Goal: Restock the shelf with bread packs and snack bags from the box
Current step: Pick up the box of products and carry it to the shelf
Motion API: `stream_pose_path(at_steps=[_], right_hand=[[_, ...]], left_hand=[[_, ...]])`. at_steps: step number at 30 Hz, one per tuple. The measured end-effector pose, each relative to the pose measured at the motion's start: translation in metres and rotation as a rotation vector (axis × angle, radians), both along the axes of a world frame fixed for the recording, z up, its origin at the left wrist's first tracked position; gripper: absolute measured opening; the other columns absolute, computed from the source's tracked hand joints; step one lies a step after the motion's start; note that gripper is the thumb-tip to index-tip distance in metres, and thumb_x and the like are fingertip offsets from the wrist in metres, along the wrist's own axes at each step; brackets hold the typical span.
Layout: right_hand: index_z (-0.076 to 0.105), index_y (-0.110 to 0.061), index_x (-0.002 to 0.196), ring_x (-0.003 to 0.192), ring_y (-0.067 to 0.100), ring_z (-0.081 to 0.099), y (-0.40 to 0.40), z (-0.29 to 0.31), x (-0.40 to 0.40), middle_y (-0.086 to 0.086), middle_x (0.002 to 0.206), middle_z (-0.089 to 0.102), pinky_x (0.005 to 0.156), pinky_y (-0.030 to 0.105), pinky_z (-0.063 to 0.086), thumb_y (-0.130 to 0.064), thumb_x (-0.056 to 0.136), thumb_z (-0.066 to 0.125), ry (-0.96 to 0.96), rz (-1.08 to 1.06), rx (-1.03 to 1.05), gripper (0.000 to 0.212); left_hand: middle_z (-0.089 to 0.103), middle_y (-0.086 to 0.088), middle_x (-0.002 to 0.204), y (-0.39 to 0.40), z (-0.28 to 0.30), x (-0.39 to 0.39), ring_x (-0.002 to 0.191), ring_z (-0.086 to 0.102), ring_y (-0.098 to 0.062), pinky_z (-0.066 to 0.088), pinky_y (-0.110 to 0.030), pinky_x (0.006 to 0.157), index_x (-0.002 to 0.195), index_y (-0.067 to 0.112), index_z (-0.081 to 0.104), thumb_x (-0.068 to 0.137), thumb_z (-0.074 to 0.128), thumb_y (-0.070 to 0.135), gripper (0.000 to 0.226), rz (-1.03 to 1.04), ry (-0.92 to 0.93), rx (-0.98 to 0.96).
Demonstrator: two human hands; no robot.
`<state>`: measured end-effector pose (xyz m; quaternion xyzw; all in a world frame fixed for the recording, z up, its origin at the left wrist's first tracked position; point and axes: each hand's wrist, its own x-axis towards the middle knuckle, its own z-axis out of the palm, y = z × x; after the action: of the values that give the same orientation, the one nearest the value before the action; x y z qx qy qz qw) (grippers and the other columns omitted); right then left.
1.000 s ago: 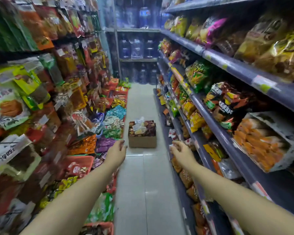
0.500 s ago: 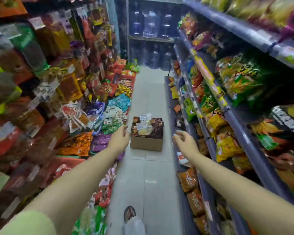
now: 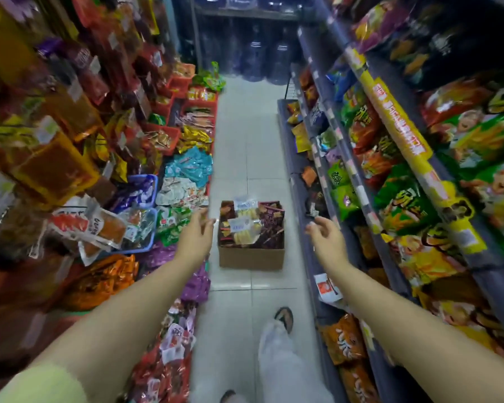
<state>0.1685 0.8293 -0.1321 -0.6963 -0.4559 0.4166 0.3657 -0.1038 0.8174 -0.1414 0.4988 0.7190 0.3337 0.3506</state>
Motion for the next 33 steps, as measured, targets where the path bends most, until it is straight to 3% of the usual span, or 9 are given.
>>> stream_pose_path(at_steps=[4, 5, 8, 13, 16, 19, 22, 27, 33], right_hand=[[0.051, -0.010, 0.131, 0.112, 0.021, 0.058, 0.087, -0.042, 0.006, 0.004, 0.115, 0.062, 0.097, 0.039, 0.047, -0.025, 0.094, 0.055, -0.027, 0.027, -0.021, 0.040], [0.050, -0.008, 0.131, 0.112, 0.021, 0.057, 0.109, -0.053, 0.006, 0.004, 0.114, 0.060, 0.097, 0.035, 0.046, -0.023, 0.095, 0.054, 0.002, 0.024, -0.030, 0.039], [0.045, -0.005, 0.133, 0.112, 0.018, 0.053, 0.169, -0.081, 0.008, 0.010, 0.119, 0.057, 0.093, 0.024, 0.041, -0.015, 0.096, 0.051, 0.074, 0.018, -0.084, 0.039], [0.039, -0.002, 0.138, 0.113, 0.015, 0.050, 0.246, -0.157, 0.013, 0.013, 0.132, 0.051, 0.083, 0.003, 0.043, -0.004, 0.095, 0.050, 0.056, 0.048, -0.161, 0.044], [0.039, -0.006, 0.139, 0.113, 0.013, 0.050, 0.284, -0.210, 0.007, 0.009, 0.132, 0.050, 0.092, 0.014, 0.042, -0.006, 0.095, 0.050, 0.066, -0.008, -0.203, 0.045], [0.040, -0.013, 0.138, 0.116, 0.014, 0.049, 0.317, -0.276, 0.003, 0.003, 0.130, 0.049, 0.103, 0.032, 0.040, -0.007, 0.095, 0.051, 0.072, -0.038, -0.205, 0.044], [0.041, -0.018, 0.135, 0.121, 0.015, 0.047, 0.339, -0.351, 0.006, -0.001, 0.129, 0.048, 0.104, 0.031, 0.038, -0.009, 0.095, 0.050, 0.045, -0.068, -0.211, 0.042], [0.040, -0.011, 0.139, 0.119, 0.014, 0.049, 0.351, -0.464, 0.026, 0.003, 0.132, 0.050, 0.098, 0.027, 0.037, -0.011, 0.096, 0.049, -0.019, -0.127, -0.246, 0.044], [0.038, -0.014, 0.142, 0.128, 0.019, 0.047, 0.359, -0.553, 0.045, 0.004, 0.140, 0.048, 0.096, 0.024, 0.034, -0.015, 0.097, 0.049, -0.097, -0.109, -0.320, 0.046]], left_hand=[[0.056, 0.000, 0.130, 0.074, -0.037, 0.000, 0.091, 0.058, -0.004, 0.047, -0.011, 0.066, 0.140, 0.017, 0.037, 0.099, 0.044, 0.019, 0.042, 0.042, -0.069, -0.006], [0.055, 0.000, 0.130, 0.092, -0.045, 0.001, 0.094, 0.058, -0.004, 0.047, -0.009, 0.071, 0.142, 0.016, 0.036, 0.099, 0.044, 0.017, 0.043, 0.059, -0.086, -0.006], [0.053, -0.002, 0.136, 0.145, -0.074, 0.000, 0.120, 0.051, -0.011, 0.039, -0.025, 0.098, 0.143, 0.014, 0.035, 0.098, 0.046, 0.011, 0.047, 0.100, -0.092, -0.027], [0.054, 0.001, 0.129, 0.222, -0.140, -0.002, 0.116, 0.055, -0.015, 0.042, -0.028, 0.095, 0.139, 0.014, 0.040, 0.096, 0.049, 0.013, 0.044, 0.149, -0.064, -0.110], [0.051, 0.002, 0.130, 0.261, -0.190, -0.005, 0.118, 0.052, -0.013, 0.041, -0.027, 0.096, 0.140, 0.013, 0.041, 0.097, 0.050, 0.013, 0.044, 0.148, -0.082, -0.136], [0.047, -0.003, 0.142, 0.295, -0.263, -0.016, 0.128, 0.047, -0.014, 0.040, -0.041, 0.107, 0.142, 0.020, 0.038, 0.096, 0.050, 0.015, 0.048, 0.123, -0.097, -0.151], [0.045, 0.002, 0.145, 0.320, -0.338, -0.027, 0.132, 0.043, -0.010, 0.038, -0.042, 0.109, 0.142, 0.032, 0.035, 0.096, 0.050, 0.019, 0.050, 0.131, -0.101, -0.197], [0.042, 0.021, 0.135, 0.343, -0.446, -0.040, 0.124, 0.045, -0.001, 0.039, -0.032, 0.103, 0.143, 0.029, 0.033, 0.097, 0.047, 0.011, 0.052, 0.185, -0.134, -0.227], [0.039, 0.012, 0.143, 0.350, -0.549, -0.046, 0.129, 0.042, -0.009, 0.036, -0.034, 0.106, 0.146, 0.031, 0.026, 0.098, 0.046, 0.012, 0.056, 0.235, -0.147, -0.234]])
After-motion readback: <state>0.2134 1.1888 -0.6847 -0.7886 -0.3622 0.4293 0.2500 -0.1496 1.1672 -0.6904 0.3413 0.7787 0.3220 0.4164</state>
